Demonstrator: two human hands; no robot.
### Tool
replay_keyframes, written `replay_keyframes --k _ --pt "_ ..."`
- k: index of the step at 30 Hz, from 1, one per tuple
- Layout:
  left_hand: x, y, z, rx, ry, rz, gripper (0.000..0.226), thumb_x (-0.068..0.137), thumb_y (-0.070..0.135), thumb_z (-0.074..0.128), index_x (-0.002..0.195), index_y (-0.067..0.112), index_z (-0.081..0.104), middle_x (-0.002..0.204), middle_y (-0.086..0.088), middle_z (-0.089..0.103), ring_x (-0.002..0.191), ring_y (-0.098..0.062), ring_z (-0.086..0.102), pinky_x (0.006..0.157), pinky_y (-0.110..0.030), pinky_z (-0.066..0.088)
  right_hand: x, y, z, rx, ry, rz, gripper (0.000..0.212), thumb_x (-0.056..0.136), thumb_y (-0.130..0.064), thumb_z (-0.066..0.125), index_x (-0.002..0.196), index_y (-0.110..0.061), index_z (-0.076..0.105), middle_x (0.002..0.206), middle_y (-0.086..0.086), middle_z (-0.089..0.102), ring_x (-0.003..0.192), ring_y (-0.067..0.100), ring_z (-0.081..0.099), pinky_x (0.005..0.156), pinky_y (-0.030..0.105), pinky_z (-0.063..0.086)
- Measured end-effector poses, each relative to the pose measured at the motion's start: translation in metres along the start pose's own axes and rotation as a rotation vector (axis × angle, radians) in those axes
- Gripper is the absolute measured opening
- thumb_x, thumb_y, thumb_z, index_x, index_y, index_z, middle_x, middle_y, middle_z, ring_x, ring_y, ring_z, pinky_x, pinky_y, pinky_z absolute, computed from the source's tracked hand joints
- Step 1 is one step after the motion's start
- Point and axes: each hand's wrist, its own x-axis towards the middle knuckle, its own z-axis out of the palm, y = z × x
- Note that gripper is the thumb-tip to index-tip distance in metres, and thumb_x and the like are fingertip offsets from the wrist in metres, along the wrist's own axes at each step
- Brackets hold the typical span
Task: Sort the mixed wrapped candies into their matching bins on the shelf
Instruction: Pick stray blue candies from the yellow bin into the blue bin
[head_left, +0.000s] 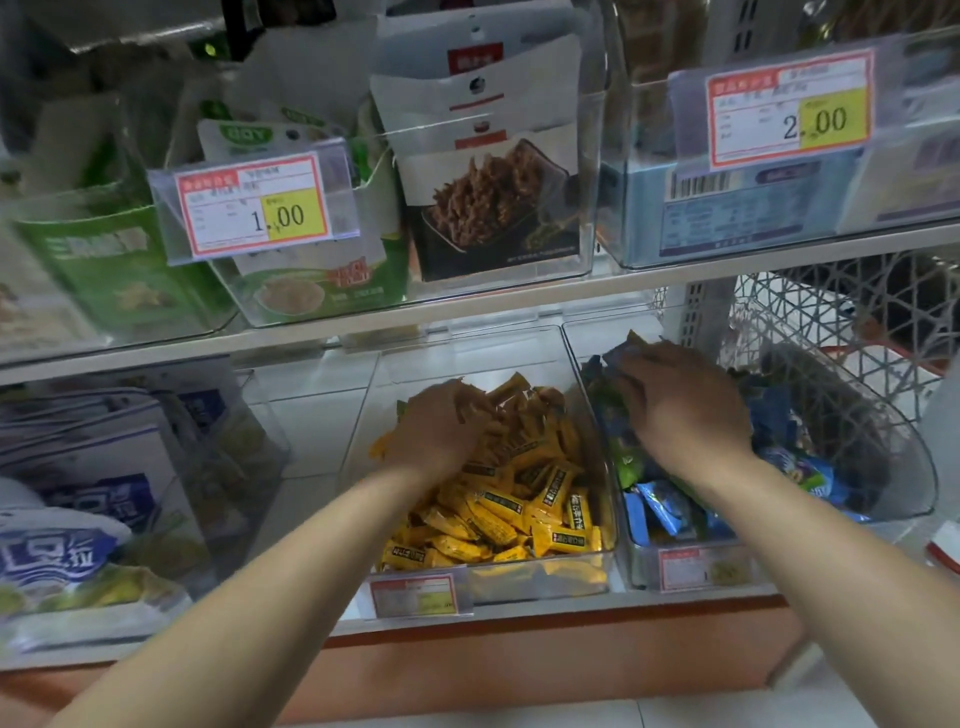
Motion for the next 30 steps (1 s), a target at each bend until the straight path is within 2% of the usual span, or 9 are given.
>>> replay_keyframes --k 2,4,8,15,20,23,25,27,30 --pt "0.025 -0.011 0.004 0.13 0.051 -0.078 0.024 0.091 0.029 0.059 0.115 0.023 0.062 0.113 0.0 0.061 0.107 -0.021 0.056 0.086 -0.032 0.046 -0.001 0.001 0.001 0.011 -0.184 0.086 0.05 0.1 -0.055 0.028 0.108 -0.028 0.069 0.111 -0.002 0.069 0.103 0.027 0.06 0.091 0.04 0.044" --pt "0.046 -0.023 0.008 0.186 -0.017 -0.253 0.046 0.092 0.033 0.056 0.133 0.011 0.049 0.13 -0.014 0.052 0.12 -0.031 0.05 0.096 -0.039 0.043 0.001 -0.004 0.0 0.03 -0.259 0.134 0.067 0.091 -0.068 0.017 0.107 -0.027 0.067 0.111 -0.001 0.069 0.102 0.026 0.06 0.094 0.041 0.043" --pt "0.067 -0.039 0.015 0.147 -0.205 -0.465 0.081 0.081 0.06 0.065 0.135 0.005 0.04 0.128 -0.016 0.054 0.115 -0.032 0.053 0.08 -0.035 0.042 0.004 -0.014 0.002 -0.044 -0.195 0.061 0.06 0.091 -0.068 0.036 0.13 -0.028 0.058 0.14 -0.001 0.053 0.13 0.027 0.046 0.106 0.042 0.039" --pt "0.065 -0.043 0.013 0.043 -0.294 -0.259 0.061 0.06 0.071 0.076 0.105 0.035 0.057 0.106 0.005 0.063 0.099 -0.02 0.06 0.083 -0.036 0.047 0.005 -0.032 0.002 0.152 -0.177 -0.071 0.052 0.089 -0.049 0.053 0.138 -0.03 0.053 0.143 -0.007 0.049 0.134 0.021 0.039 0.107 0.038 0.038" --pt "0.049 -0.034 0.006 -0.056 -0.197 -0.016 0.019 0.073 0.043 0.081 0.083 0.042 0.065 0.091 0.018 0.065 0.091 -0.009 0.062 0.078 -0.03 0.048 0.008 -0.037 0.01 0.052 -0.19 -0.11 0.05 0.092 -0.045 0.053 0.138 -0.026 0.052 0.141 -0.003 0.05 0.13 0.023 0.043 0.1 0.036 0.041" --pt "0.028 -0.022 0.006 -0.101 -0.253 0.064 0.016 0.076 0.045 0.077 0.09 0.047 0.069 0.084 0.031 0.065 0.084 0.012 0.06 0.073 -0.012 0.045 0.012 -0.045 0.013 0.014 -0.184 -0.122 0.048 0.093 -0.042 0.052 0.137 -0.024 0.052 0.14 -0.001 0.051 0.127 0.024 0.045 0.095 0.036 0.042" --pt "0.01 -0.016 0.002 -0.067 -0.321 0.105 0.032 0.08 0.062 0.063 0.109 0.048 0.068 0.094 0.036 0.06 0.088 0.02 0.055 0.079 -0.009 0.042 0.017 -0.053 0.017 0.046 -0.201 -0.129 0.049 0.094 -0.039 0.051 0.141 -0.023 0.049 0.142 -0.001 0.049 0.129 0.024 0.044 0.093 0.036 0.042" --pt "-0.004 -0.014 -0.005 0.078 -0.337 0.169 0.051 0.081 0.076 0.039 0.122 0.052 0.058 0.101 0.034 0.055 0.092 0.015 0.051 0.079 -0.016 0.039 0.023 -0.063 0.022 0.124 -0.252 -0.109 0.051 0.096 -0.037 0.05 0.145 -0.025 0.044 0.145 -0.002 0.044 0.13 0.023 0.043 0.092 0.036 0.043" --pt "-0.027 -0.019 -0.013 0.378 -0.176 0.265 0.05 0.091 0.063 0.025 0.112 0.041 0.065 0.109 0.016 0.064 0.1 -0.012 0.058 0.073 -0.03 0.038 0.033 -0.082 0.029 0.261 -0.383 -0.059 0.05 0.097 -0.038 0.049 0.146 -0.03 0.042 0.147 -0.002 0.044 0.13 0.024 0.046 0.094 0.035 0.043"
